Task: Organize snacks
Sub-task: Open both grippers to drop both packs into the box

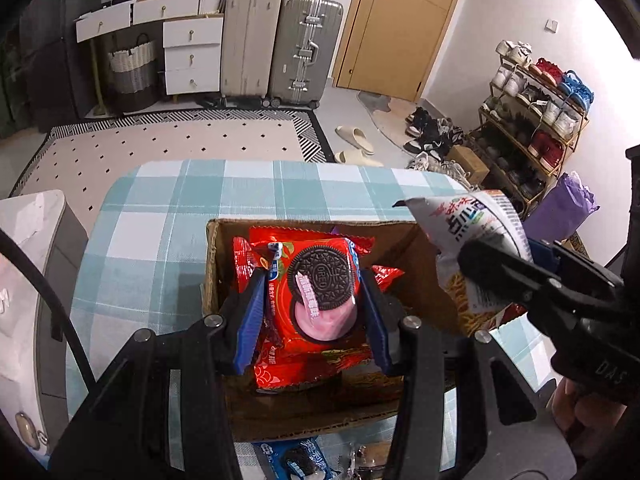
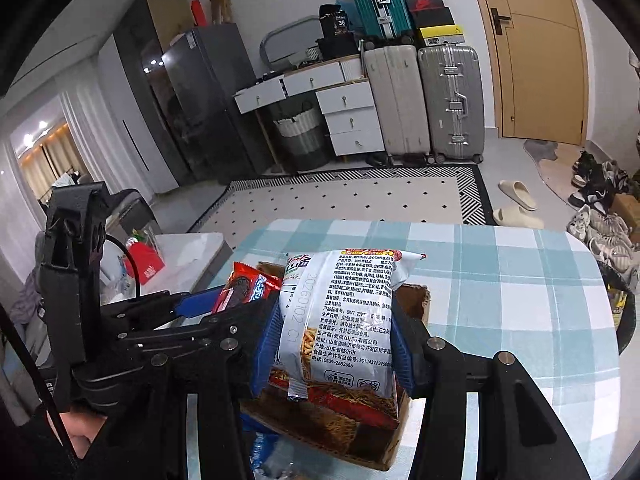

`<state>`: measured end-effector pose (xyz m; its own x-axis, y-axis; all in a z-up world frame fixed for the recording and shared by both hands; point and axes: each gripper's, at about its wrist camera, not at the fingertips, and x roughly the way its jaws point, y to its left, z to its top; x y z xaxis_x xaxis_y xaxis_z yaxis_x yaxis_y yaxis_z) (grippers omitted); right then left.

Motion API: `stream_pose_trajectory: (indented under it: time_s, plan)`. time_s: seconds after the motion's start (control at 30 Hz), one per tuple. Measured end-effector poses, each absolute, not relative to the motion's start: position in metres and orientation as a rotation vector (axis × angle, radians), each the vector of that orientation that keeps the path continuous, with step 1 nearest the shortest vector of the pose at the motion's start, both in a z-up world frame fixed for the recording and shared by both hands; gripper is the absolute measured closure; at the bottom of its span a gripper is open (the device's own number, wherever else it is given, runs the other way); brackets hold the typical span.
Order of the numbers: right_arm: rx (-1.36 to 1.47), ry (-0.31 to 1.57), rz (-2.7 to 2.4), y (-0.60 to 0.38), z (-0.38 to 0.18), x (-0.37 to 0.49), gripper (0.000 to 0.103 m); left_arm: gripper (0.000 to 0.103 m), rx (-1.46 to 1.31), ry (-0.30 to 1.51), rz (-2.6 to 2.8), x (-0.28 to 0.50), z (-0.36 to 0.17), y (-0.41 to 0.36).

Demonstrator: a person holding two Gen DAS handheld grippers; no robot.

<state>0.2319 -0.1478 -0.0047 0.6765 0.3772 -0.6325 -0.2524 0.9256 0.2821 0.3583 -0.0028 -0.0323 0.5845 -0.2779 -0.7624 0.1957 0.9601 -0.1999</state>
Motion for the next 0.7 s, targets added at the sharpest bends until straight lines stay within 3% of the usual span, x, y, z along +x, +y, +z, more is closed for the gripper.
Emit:
stream_pose_trajectory:
  time_s: [0.33,0.5,0.57,0.7]
  plan:
    - [0.169,0.778,0.335,-0.149,-0.021,0.247,0.054,0.06,-0.102,0.93,-0.273,0.369,-0.042,-0.002]
    - [0.182,0.778,0.349,-0.146,-0.023,0.249,0.053,0.047,-0.103,0.908,-0.261,0.361,-0.035,0.002]
    - [0.184,0.774,0.347,-0.145,-0.024,0.249,0.05,0.036,-0.108,0.888,-0.251,0.356,-0.03,0.005]
    - [0.191,0.754,0.349,-0.145,-0.02,0.246,0.042,0.032,-0.116,0.861,-0.234,0.345,-0.021,0.011]
